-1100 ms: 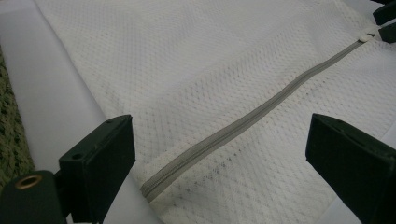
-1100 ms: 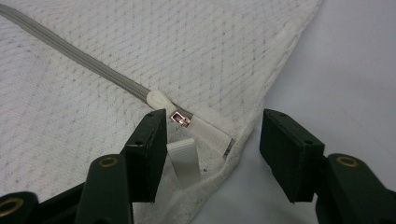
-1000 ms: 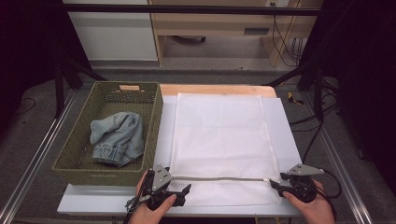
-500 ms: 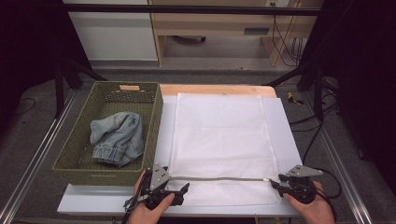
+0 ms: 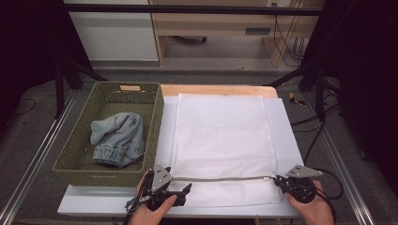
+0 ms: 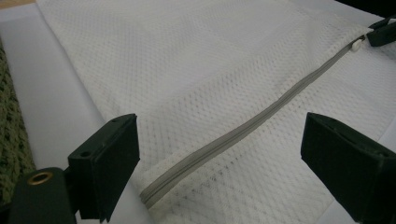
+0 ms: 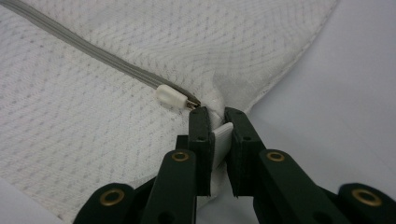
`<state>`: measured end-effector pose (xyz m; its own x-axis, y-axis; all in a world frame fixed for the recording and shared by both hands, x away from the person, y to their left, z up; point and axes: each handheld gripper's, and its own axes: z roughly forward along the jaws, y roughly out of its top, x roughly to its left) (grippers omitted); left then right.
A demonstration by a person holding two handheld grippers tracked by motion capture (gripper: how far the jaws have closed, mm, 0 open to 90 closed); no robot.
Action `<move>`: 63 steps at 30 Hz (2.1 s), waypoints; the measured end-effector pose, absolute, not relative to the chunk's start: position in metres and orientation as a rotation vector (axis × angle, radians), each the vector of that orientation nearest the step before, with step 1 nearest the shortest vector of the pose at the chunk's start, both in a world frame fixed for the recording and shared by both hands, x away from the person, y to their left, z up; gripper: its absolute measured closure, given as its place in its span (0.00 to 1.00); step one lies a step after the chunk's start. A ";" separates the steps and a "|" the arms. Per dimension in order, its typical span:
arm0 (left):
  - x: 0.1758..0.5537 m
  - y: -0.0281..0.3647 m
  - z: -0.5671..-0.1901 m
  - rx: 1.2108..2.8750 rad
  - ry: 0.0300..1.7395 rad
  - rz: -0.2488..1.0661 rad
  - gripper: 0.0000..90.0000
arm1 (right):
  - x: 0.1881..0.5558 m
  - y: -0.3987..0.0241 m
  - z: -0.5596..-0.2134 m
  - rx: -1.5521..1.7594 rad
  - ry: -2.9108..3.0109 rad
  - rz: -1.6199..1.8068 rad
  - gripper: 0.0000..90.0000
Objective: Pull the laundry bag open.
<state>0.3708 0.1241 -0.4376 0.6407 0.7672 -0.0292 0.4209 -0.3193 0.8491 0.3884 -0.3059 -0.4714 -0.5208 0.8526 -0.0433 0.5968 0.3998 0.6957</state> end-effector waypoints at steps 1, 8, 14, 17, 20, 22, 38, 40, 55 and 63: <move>0.371 0.123 -0.437 1.954 0.930 0.479 0.13 | 0.388 -0.306 -0.470 1.246 2.265 0.888 0.92; 0.372 0.113 -0.433 1.952 0.904 0.471 0.16 | 0.385 -0.303 -0.455 1.214 2.228 0.932 0.92; 0.377 0.095 -0.428 1.944 0.875 0.446 0.20 | 0.383 -0.298 -0.442 1.184 2.212 0.938 0.92; 0.380 0.080 -0.425 1.945 0.844 0.440 0.24 | 0.383 -0.295 -0.437 1.163 2.212 0.949 0.92; 0.381 0.064 -0.423 1.956 0.807 0.445 0.28 | 0.383 -0.291 -0.434 1.132 2.218 0.944 0.92; 0.383 0.047 -0.425 1.956 0.782 0.432 0.32 | 0.383 -0.288 -0.431 1.112 2.219 0.942 0.92; 0.387 -0.046 -0.435 1.944 0.657 0.379 0.60 | 0.382 -0.291 -0.433 1.141 2.195 0.994 0.92; 0.389 -0.054 -0.435 1.940 0.646 0.359 0.67 | 0.382 -0.290 -0.433 1.142 2.189 1.000 0.92; 0.398 -0.096 -0.453 1.987 0.624 0.345 0.79 | 0.378 -0.288 -0.429 1.126 2.172 1.028 0.93; 0.403 -0.096 -0.454 1.984 0.633 0.328 0.81 | 0.378 -0.287 -0.427 1.117 2.169 1.032 0.93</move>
